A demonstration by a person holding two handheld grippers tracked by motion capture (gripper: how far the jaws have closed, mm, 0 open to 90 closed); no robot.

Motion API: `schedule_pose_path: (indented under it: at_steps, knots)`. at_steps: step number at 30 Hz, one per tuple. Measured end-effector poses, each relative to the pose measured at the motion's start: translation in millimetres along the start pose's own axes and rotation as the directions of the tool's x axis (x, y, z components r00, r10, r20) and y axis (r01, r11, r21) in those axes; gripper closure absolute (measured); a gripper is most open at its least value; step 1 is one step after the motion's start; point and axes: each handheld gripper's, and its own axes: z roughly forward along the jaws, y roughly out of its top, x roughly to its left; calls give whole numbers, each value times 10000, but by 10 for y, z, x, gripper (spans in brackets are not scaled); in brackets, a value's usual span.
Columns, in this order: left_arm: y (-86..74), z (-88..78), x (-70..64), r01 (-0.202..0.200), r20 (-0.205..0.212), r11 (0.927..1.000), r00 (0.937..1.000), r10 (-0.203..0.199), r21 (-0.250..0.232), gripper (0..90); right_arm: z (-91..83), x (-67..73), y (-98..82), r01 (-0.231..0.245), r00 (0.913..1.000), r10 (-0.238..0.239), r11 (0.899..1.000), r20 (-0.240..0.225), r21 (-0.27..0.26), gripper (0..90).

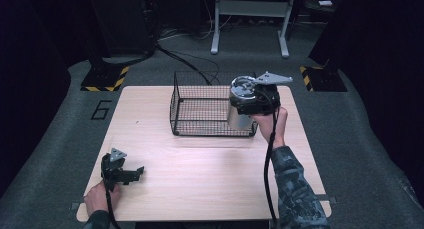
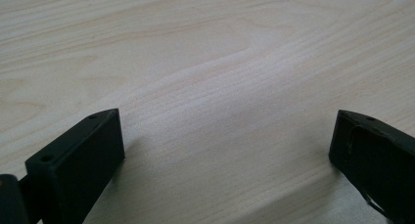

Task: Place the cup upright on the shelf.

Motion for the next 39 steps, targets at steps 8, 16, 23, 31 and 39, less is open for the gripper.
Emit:
schedule_pose_path:
  at_steps: [8, 16, 23, 31, 39]
  knots:
    - [0, 0, 0, 1, 0, 10000, 10000, -1, -3, 0, 191, -14, 88, -115, 9999, 114, 9999, 114, 104, 37]
    - [0, 1, 1, -6, -5, 10000, 10000, 6, -14, 0, 377, -39, 129, 103, 9994, -111, 9997, 328, 237, 36]
    - [0, 1, 2, -16, -3, 10000, 10000, 16, -11, 0, 541, -102, 124, -208, 9983, 194, 9995, 548, 248, 36]
    - [0, 2, 1, -9, -7, 10000, 10000, 9, -20, 0, 701, -138, 117, -264, 9969, 238, 9991, 749, 343, 36]
    - [0, 1, 1, -5, 1, 10000, 10000, 5, -7, 0, 876, -122, 110, -258, 9964, 219, 9986, 819, 466, 36]
